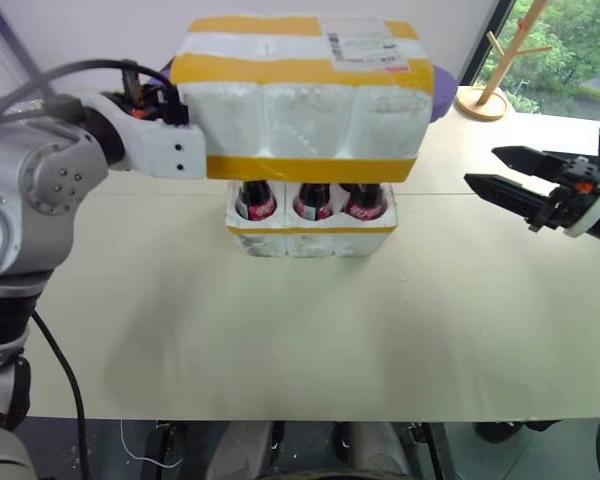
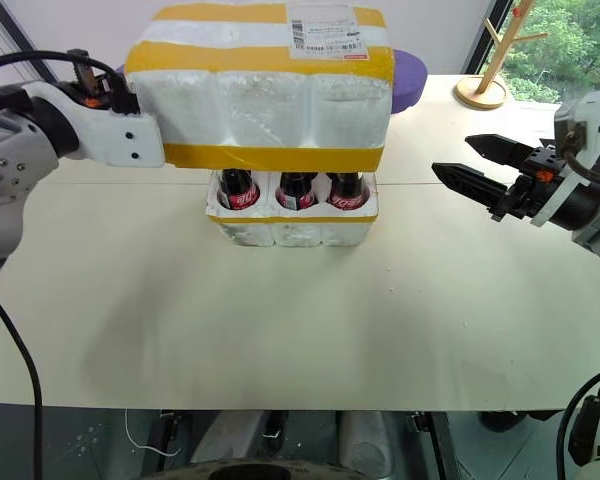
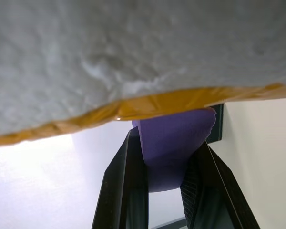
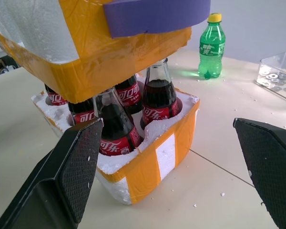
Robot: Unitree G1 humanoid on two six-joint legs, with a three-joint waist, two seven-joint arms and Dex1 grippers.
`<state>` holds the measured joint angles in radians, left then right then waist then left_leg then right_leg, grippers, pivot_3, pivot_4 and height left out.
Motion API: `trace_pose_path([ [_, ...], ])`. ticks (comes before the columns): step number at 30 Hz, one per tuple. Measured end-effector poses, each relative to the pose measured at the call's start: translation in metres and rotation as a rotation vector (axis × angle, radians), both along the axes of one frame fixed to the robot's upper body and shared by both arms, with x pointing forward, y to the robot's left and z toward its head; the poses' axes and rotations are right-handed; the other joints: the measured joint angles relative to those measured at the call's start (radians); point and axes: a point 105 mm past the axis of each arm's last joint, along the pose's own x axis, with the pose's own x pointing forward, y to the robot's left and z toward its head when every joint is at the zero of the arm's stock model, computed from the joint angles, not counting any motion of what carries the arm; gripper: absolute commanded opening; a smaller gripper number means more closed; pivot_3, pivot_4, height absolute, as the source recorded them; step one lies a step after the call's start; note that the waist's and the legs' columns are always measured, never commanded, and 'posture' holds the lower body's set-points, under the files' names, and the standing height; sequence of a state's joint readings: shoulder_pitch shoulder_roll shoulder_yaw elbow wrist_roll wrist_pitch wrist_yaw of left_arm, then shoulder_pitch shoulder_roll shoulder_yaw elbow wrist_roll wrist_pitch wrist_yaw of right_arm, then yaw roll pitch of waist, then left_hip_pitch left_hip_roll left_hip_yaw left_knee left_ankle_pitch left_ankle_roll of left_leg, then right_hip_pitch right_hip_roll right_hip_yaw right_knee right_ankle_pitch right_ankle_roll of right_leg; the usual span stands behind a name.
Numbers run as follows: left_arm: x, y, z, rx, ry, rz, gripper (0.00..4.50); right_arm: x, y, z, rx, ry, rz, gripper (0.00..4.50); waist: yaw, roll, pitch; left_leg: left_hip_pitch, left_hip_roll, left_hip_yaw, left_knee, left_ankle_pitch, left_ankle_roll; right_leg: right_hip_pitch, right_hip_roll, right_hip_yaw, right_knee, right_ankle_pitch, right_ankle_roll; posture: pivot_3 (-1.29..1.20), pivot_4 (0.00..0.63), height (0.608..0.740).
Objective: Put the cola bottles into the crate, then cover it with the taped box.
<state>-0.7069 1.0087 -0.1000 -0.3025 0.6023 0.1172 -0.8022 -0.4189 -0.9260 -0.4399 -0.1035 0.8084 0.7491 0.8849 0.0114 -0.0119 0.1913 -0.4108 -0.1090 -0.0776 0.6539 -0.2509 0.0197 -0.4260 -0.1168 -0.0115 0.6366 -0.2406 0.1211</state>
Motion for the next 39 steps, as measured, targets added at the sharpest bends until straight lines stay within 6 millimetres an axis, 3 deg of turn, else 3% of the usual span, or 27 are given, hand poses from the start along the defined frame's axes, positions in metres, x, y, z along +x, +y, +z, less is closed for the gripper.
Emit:
trace_pose_path([
  [4, -0.001, -0.004, -0.025, -0.004, 0.060, -0.015, 0.40, 0.001, 0.000, 0.000, 0.003, 0.000, -0.002, 4.50, 0.001, 0.000, 0.000, 0.000, 0.000, 0.000, 0.000, 0.000, 0.000, 0.000, 0.000, 0.000, 0.001, 0.000, 0.000, 0.00, 0.150, 0.739],
  [11, 0.006, -0.001, -0.018, 0.037, -0.009, -0.017, 0.40, 0.001, -0.001, 0.000, 0.004, 0.000, -0.008, 4.50, -0.001, 0.000, 0.000, 0.000, 0.000, 0.000, 0.000, 0.000, 0.000, 0.000, 0.000, 0.000, 0.001, 0.000, 0.000, 0.00, 0.150, 0.739],
  [16, 0.007, 0.002, -0.033, 0.038, 0.023, -0.018, 0.40, 0.000, -0.002, -0.003, 0.001, 0.010, -0.015, 4.50, -0.001, 0.000, 0.000, 0.000, 0.000, 0.000, 0.000, 0.000, 0.000, -0.001, 0.000, 0.000, 0.001, 0.000, 0.000, 0.00, 0.150, 0.739],
  [20, 0.007, 0.002, -0.042, 0.036, 0.041, -0.023, 2.23, -0.002, -0.002, -0.009, -0.005, 0.028, -0.007, 4.50, -0.001, 0.000, 0.000, 0.000, 0.000, 0.000, 0.000, 0.000, 0.000, -0.001, 0.000, 0.000, 0.001, 0.000, 0.000, 0.00, 0.150, 0.739],
  [31, -0.004, -0.002, -0.047, -0.058, 0.088, -0.106, 2.23, -0.003, -0.003, -0.004, -0.017, 0.018, -0.008, 4.50, 0.000, 0.000, 0.000, 0.000, 0.000, 0.000, 0.000, 0.000, 0.000, -0.001, -0.001, 0.001, 0.001, 0.000, 0.000, 0.00, 0.150, 0.739],
  [39, -0.031, 0.025, -0.067, -0.229, 0.367, -0.156, 2.23, -0.009, -0.005, -0.002, -0.053, 0.023, 0.019, 4.50, 0.000, 0.001, 0.000, 0.000, 0.001, 0.000, 0.000, 0.000, 0.000, -0.001, -0.001, 0.001, 0.000, 0.000, 0.000, 0.00, 0.150, 0.739],
])
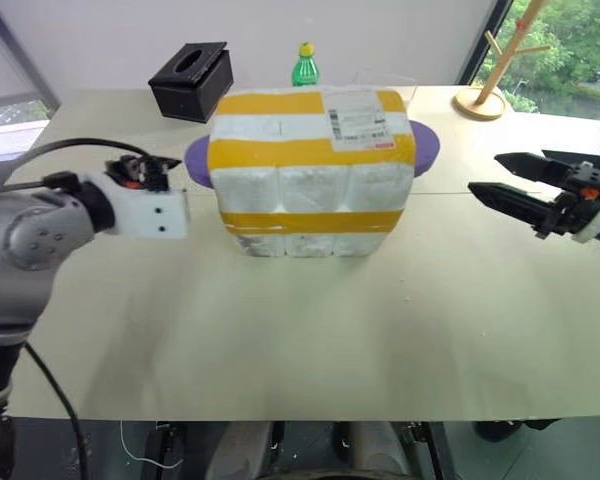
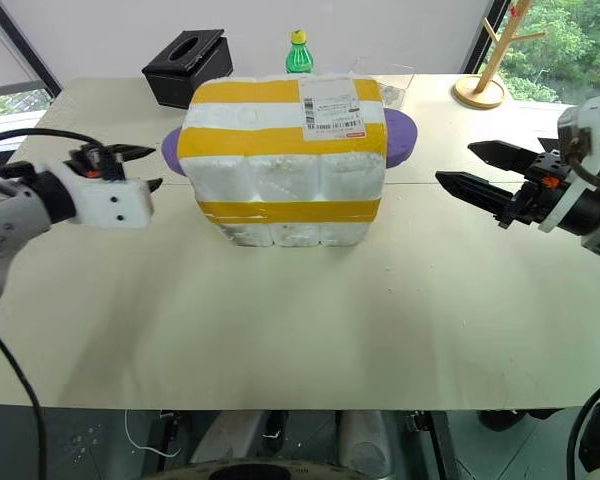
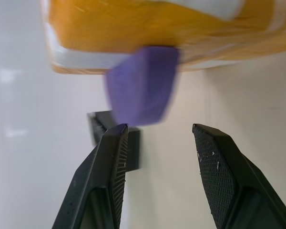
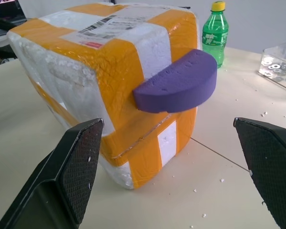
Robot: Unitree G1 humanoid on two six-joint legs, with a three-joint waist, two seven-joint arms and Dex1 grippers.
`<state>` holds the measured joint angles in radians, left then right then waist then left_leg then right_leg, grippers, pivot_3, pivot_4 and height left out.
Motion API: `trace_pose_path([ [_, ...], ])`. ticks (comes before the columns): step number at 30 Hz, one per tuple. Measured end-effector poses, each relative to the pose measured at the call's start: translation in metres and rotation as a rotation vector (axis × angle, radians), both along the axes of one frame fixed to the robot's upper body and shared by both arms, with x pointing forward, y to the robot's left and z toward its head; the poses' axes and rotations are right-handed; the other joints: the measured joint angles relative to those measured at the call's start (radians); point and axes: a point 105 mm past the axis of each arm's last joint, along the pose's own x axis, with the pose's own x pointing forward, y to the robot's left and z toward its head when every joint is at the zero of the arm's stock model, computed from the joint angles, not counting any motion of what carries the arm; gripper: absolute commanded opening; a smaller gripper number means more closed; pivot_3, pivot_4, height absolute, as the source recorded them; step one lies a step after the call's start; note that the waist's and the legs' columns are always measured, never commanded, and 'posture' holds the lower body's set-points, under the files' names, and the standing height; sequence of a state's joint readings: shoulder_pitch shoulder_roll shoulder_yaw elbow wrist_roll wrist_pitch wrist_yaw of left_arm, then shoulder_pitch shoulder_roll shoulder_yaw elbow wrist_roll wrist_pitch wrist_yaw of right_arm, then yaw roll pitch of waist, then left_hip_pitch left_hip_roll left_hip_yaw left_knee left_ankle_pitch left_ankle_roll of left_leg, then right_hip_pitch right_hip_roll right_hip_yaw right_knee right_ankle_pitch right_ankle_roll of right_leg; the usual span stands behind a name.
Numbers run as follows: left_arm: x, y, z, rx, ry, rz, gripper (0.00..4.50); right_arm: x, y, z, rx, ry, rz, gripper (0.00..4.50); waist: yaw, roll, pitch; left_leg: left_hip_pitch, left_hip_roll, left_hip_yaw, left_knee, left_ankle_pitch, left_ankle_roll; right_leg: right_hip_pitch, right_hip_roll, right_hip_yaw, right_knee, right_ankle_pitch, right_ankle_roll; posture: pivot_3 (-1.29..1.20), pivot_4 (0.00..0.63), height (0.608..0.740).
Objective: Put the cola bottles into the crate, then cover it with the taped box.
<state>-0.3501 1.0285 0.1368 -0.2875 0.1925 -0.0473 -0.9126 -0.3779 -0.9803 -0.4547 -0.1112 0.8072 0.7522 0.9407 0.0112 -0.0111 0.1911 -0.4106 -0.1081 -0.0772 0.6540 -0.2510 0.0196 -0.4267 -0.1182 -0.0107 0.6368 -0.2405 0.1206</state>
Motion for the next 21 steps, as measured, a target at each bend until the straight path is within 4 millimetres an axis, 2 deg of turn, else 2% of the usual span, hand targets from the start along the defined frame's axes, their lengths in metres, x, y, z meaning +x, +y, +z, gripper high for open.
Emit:
trace_pose_path([
  [3, -0.011, 0.006, -0.005, -0.195, 0.183, -0.022, 2.23, -0.002, 0.001, -0.003, -0.008, 0.014, 0.019, 4.50, 0.002, 0.000, 0.000, 0.000, 0.000, 0.000, 0.000, 0.000, 0.000, 0.000, 0.000, 0.000, 0.000, 0.000, 0.000, 0.00, 0.150, 0.739],
  [5, -0.017, 0.010, 0.001, -0.412, 0.344, -0.028, 2.23, -0.005, 0.001, -0.003, -0.020, 0.022, 0.034, 4.50, 0.001, 0.000, 0.000, 0.000, 0.000, 0.000, 0.001, 0.000, 0.000, 0.000, 0.000, 0.000, 0.000, 0.000, 0.000, 0.00, 0.150, 0.739],
  [7, -0.021, 0.012, 0.023, -0.700, 0.497, -0.058, 2.23, -0.008, 0.001, -0.004, -0.034, 0.031, 0.053, 4.50, 0.001, -0.001, 0.000, 0.000, 0.000, -0.002, 0.003, 0.000, 0.000, 0.000, 0.002, -0.001, 0.002, 0.000, 0.000, 0.00, 0.150, 0.739],
  [8, -0.023, 0.012, 0.041, -0.832, 0.559, -0.099, 2.23, -0.010, 0.003, -0.005, -0.044, 0.036, 0.067, 4.50, 0.001, -0.001, 0.000, 0.000, 0.000, -0.002, 0.005, 0.000, 0.001, 0.001, 0.004, -0.002, 0.002, 0.000, 0.000, 0.00, 0.150, 0.739],
  [10, -0.034, 0.016, 0.073, -0.983, 0.651, -0.174, 2.23, -0.014, 0.005, -0.006, -0.073, 0.047, 0.100, 4.50, -0.005, 0.000, 0.000, 0.000, 0.000, -0.001, 0.007, -0.001, 0.002, 0.001, 0.004, -0.002, 0.005, -0.001, 0.001, 0.00, 0.150, 0.739],
  [12, -0.042, 0.021, 0.083, -1.042, 0.710, -0.208, 2.23, -0.016, 0.006, -0.007, -0.085, 0.055, 0.114, 4.50, -0.012, 0.002, -0.001, 0.001, 0.000, 0.001, 0.007, -0.001, 0.002, 0.002, 0.003, -0.001, 0.005, -0.001, 0.001, 0.00, 0.150, 0.739],
  [17, -0.039, 0.023, 0.070, -1.076, 0.822, -0.198, 2.23, -0.017, 0.006, -0.007, -0.090, 0.056, 0.121, 4.50, -0.022, 0.002, -0.001, 0.001, 0.000, 0.001, 0.007, -0.001, 0.002, 0.001, 0.001, 0.001, 0.007, -0.001, 0.001, 0.00, 0.150, 0.739],
  [21, -0.039, 0.023, 0.072, -1.073, 0.821, -0.197, 2.23, -0.017, 0.008, -0.008, -0.097, 0.056, 0.129, 4.50, -0.022, 0.002, -0.001, 0.001, 0.000, 0.001, 0.007, -0.001, 0.001, 0.001, 0.000, 0.002, 0.007, -0.001, 0.000, 0.00, 0.150, 0.739],
])
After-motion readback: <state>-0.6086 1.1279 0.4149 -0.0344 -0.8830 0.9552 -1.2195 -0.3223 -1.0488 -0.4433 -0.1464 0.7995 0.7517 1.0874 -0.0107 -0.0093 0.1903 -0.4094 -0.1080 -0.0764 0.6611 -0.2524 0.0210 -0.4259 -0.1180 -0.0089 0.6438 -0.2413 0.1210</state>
